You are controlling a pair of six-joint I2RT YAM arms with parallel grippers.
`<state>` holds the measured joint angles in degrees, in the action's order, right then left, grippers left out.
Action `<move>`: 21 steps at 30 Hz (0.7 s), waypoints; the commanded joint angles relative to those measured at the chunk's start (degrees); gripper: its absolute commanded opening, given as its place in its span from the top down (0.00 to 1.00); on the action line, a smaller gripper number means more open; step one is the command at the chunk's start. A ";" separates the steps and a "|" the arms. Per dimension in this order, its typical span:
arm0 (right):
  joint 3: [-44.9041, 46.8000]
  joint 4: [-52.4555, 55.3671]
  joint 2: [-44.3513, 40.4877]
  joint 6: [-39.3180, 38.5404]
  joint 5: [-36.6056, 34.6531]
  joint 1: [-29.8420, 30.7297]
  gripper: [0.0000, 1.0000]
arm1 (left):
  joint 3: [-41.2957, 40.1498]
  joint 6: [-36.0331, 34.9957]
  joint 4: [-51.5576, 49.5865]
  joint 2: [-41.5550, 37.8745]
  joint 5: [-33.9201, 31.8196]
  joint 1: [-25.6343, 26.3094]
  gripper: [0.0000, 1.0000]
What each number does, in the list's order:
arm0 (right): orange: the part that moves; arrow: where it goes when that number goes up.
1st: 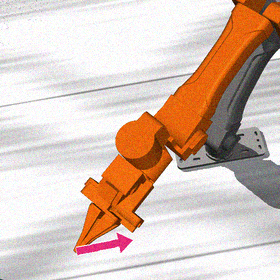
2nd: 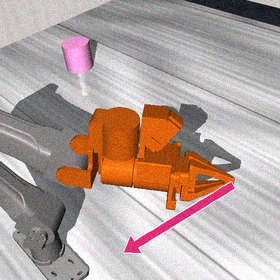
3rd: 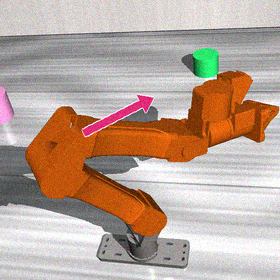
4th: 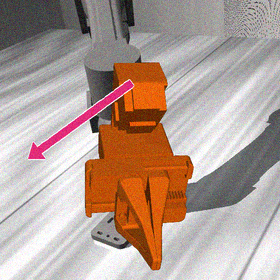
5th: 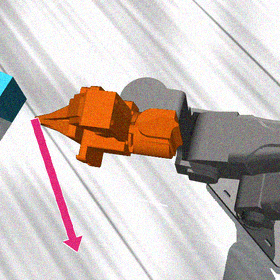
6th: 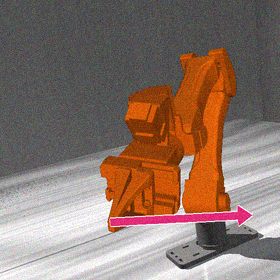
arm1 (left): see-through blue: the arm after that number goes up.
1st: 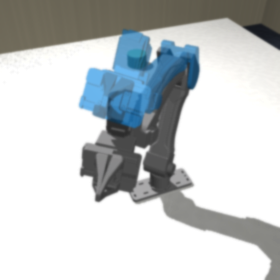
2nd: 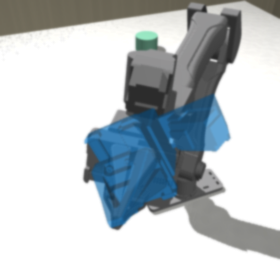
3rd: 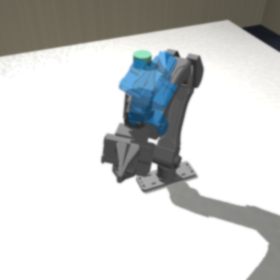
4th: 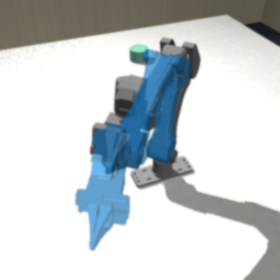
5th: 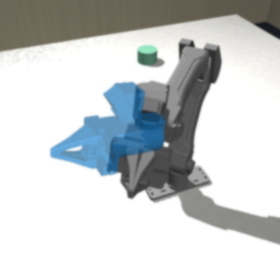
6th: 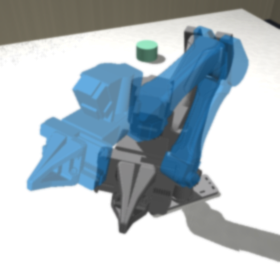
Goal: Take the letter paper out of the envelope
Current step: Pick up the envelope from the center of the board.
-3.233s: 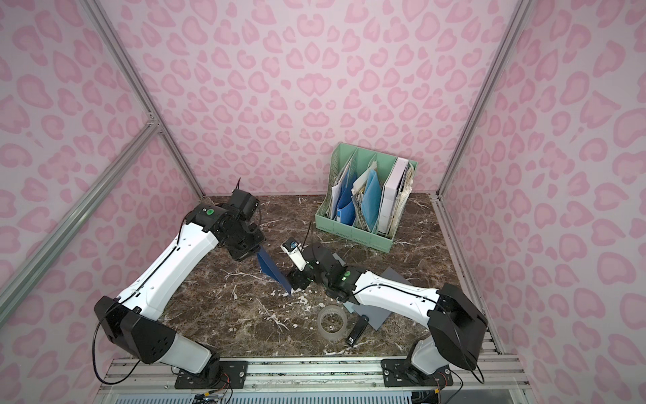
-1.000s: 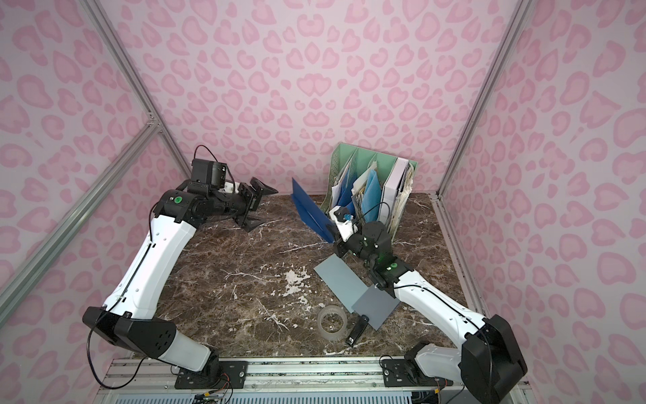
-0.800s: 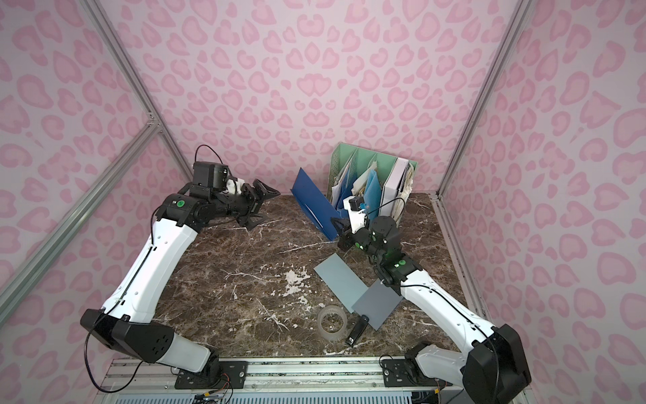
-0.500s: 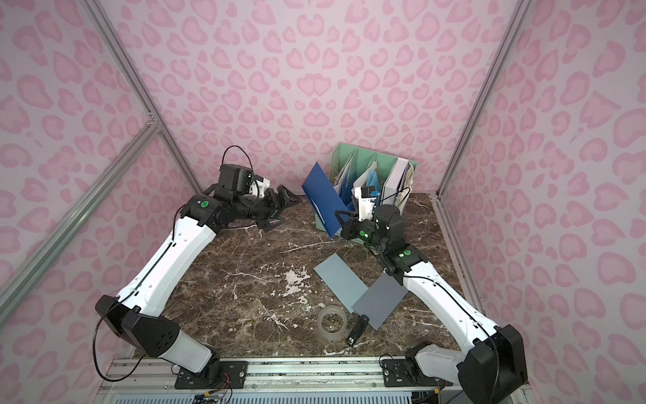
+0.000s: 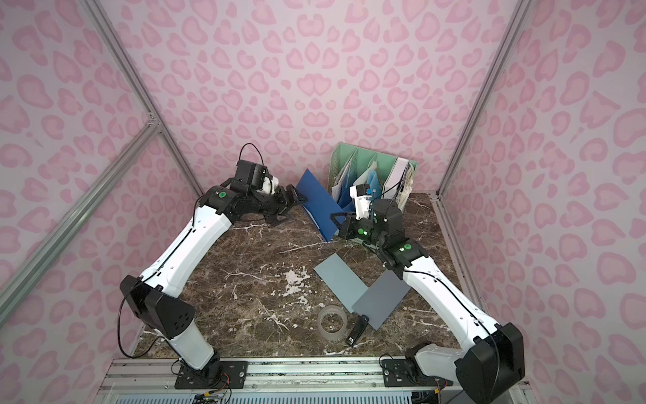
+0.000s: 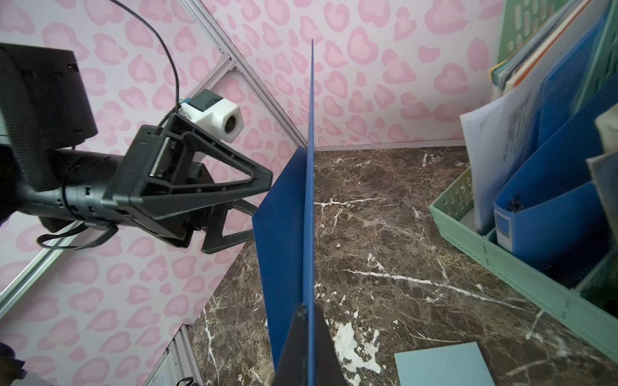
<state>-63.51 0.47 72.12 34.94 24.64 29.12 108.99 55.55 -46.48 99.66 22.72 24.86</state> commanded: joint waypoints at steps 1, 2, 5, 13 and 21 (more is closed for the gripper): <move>-1.03 -1.35 0.10 2.06 4.32 -0.24 1.00 | 1.28 -0.91 -1.56 1.81 0.44 -0.11 0.16; -1.30 -1.32 0.28 2.44 4.87 -0.34 1.00 | 1.23 -0.79 -1.59 2.18 0.77 -0.08 0.18; -1.29 -1.30 0.31 3.72 6.10 -0.64 1.00 | -0.32 0.03 0.79 1.80 0.92 -0.08 0.25; 5.35 -15.08 -1.13 19.80 13.75 -7.76 1.00 | -6.80 2.77 7.77 -1.75 2.04 -0.08 0.49; 5.50 -22.51 0.91 33.24 19.65 -10.44 1.00 | -10.88 4.12 16.11 -2.87 3.25 -0.03 0.50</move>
<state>-57.60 -16.05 72.71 61.04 40.80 19.09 98.15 59.22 -34.70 97.10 25.19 24.82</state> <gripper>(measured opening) 0.052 0.503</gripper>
